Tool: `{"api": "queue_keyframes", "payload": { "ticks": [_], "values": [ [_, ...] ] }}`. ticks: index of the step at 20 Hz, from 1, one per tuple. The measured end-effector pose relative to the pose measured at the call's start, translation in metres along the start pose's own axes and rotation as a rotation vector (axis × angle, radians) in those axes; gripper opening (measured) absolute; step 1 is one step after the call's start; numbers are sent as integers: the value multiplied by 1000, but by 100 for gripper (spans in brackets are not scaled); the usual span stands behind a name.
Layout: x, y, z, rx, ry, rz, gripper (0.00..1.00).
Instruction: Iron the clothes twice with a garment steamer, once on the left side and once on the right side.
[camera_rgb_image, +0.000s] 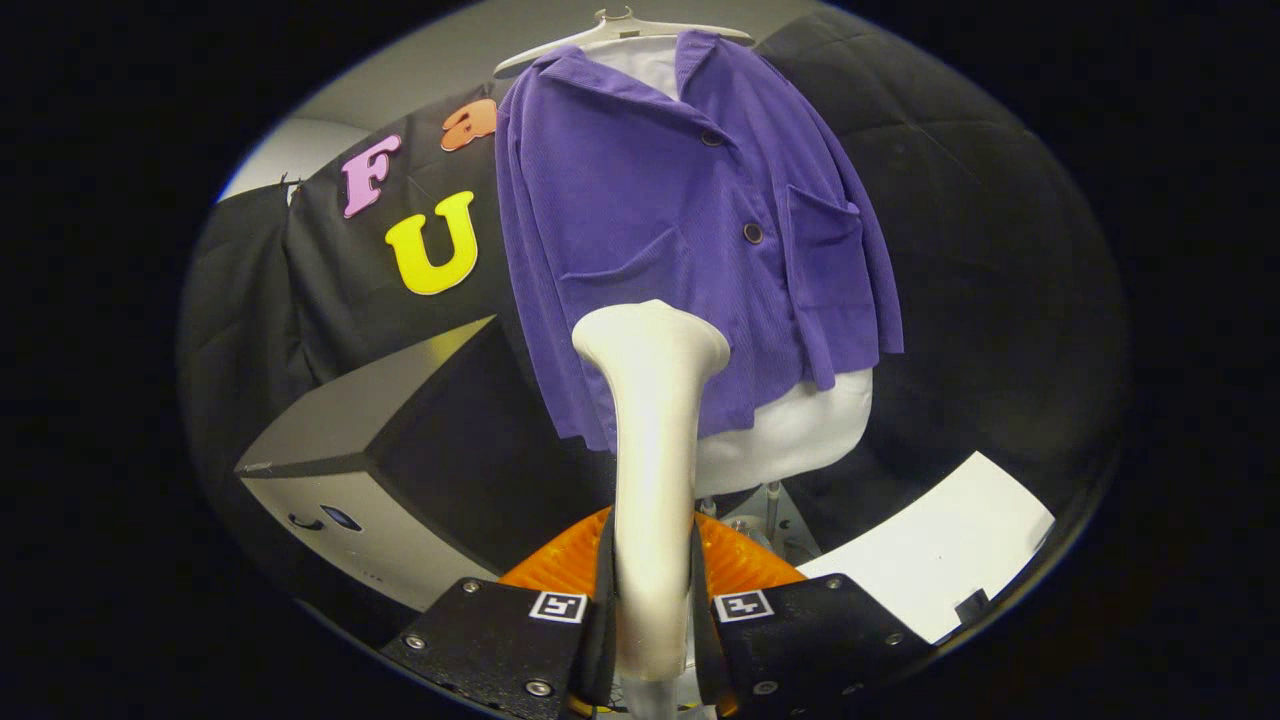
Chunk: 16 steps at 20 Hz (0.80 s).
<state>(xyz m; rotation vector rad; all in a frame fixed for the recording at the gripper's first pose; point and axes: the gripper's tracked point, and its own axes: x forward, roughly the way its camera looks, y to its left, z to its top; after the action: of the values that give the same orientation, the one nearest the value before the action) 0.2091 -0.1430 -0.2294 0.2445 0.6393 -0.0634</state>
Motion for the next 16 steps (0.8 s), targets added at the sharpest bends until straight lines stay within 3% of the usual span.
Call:
{"api": "queue_keyframes", "payload": {
  "ticks": [7, 16],
  "values": [
    [-49, 1, -18, 15, -15, 34, 32],
    [-139, 7, 83, -7, -254, 109, 32]
  ]
}}
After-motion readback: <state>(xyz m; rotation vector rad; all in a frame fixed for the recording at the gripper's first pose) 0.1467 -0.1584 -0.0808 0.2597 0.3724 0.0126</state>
